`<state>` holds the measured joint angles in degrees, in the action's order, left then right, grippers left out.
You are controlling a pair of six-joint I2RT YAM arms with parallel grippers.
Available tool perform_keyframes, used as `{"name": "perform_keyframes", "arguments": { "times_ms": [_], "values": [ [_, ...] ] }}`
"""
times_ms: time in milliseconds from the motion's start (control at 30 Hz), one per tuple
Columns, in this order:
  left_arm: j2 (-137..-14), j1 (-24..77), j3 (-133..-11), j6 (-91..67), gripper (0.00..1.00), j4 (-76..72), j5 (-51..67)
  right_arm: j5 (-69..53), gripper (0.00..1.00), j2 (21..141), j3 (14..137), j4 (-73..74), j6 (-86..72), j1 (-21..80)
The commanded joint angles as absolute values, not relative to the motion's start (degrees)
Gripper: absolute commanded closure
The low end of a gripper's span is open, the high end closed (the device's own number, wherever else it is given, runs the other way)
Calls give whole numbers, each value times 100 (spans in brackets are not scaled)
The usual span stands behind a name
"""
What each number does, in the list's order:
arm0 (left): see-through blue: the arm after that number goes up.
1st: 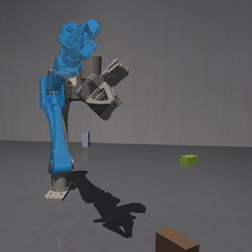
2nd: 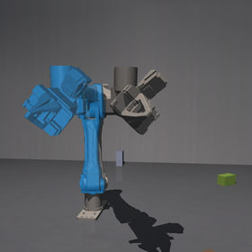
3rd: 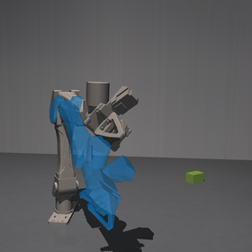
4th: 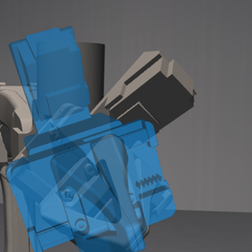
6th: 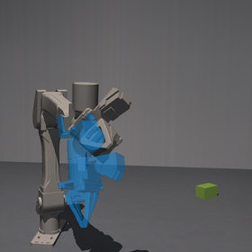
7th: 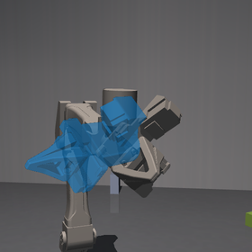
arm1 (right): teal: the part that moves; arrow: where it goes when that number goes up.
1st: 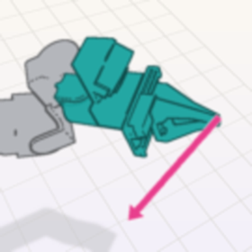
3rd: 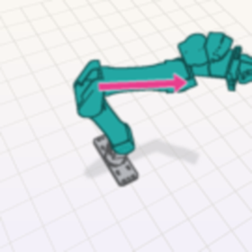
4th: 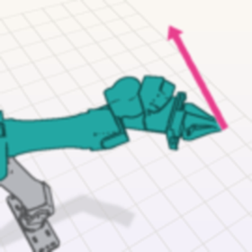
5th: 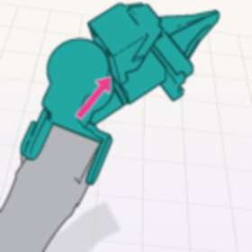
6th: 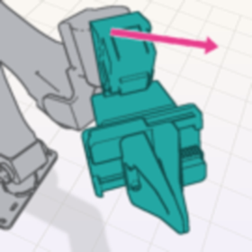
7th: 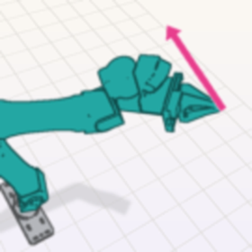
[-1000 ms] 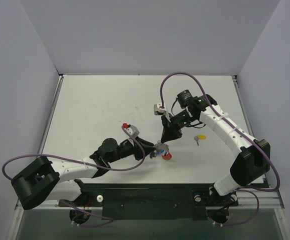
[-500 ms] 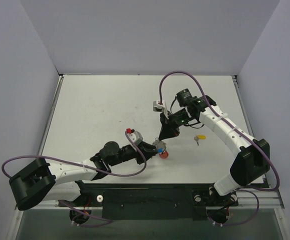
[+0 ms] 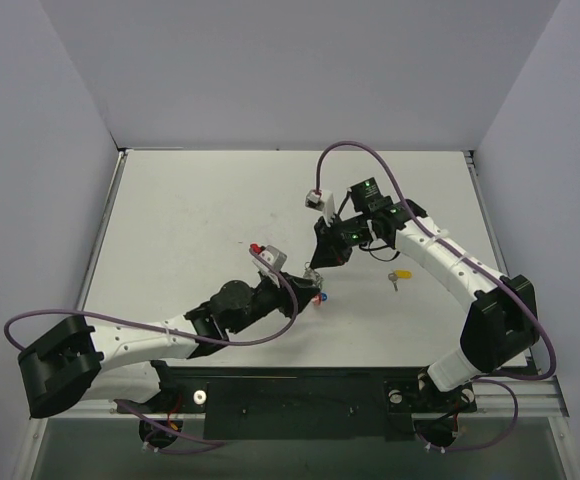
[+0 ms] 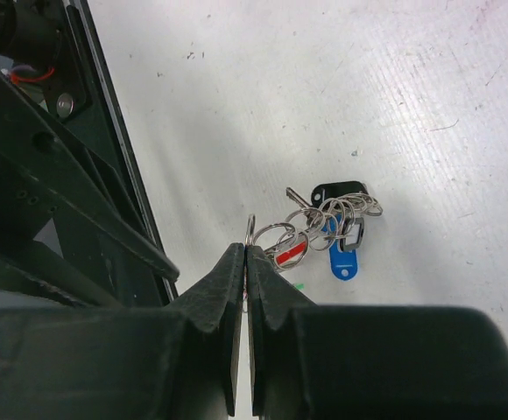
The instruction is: Put the keys on the keyring
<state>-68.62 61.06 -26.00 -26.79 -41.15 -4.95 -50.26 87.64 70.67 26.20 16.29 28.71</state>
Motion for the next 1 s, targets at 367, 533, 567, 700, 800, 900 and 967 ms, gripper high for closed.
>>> {"name": "perform_keyframes", "arguments": {
  "times_ms": [367,533,567,700,800,900,967],
  "values": [
    [-7119,6082,-3340,-3006,65,-3059,-1555,-4913,100,8508,6987,2039,932,3059],
    [-7260,6029,-3445,-3067,70,-2962,-1494,-4878,100,8490,6970,2021,905,3067],
    [-7277,6038,-3463,-3059,75,-2945,-1477,-4878,100,8482,6978,2013,905,3067],
    [-7181,5951,-3428,-3050,84,-2874,-1407,-4895,100,8482,6978,2021,932,3067],
    [-6979,5836,-3296,-2988,82,-2952,-1152,-4948,100,8446,7040,2249,1194,2989],
    [-6567,5600,-2945,-2962,65,-3067,-844,-5080,100,8446,7224,3046,2167,2813],
    [-6304,5424,-2734,-2901,60,-2971,-730,-5010,100,8472,7294,3443,2686,2664]
  ]
}}
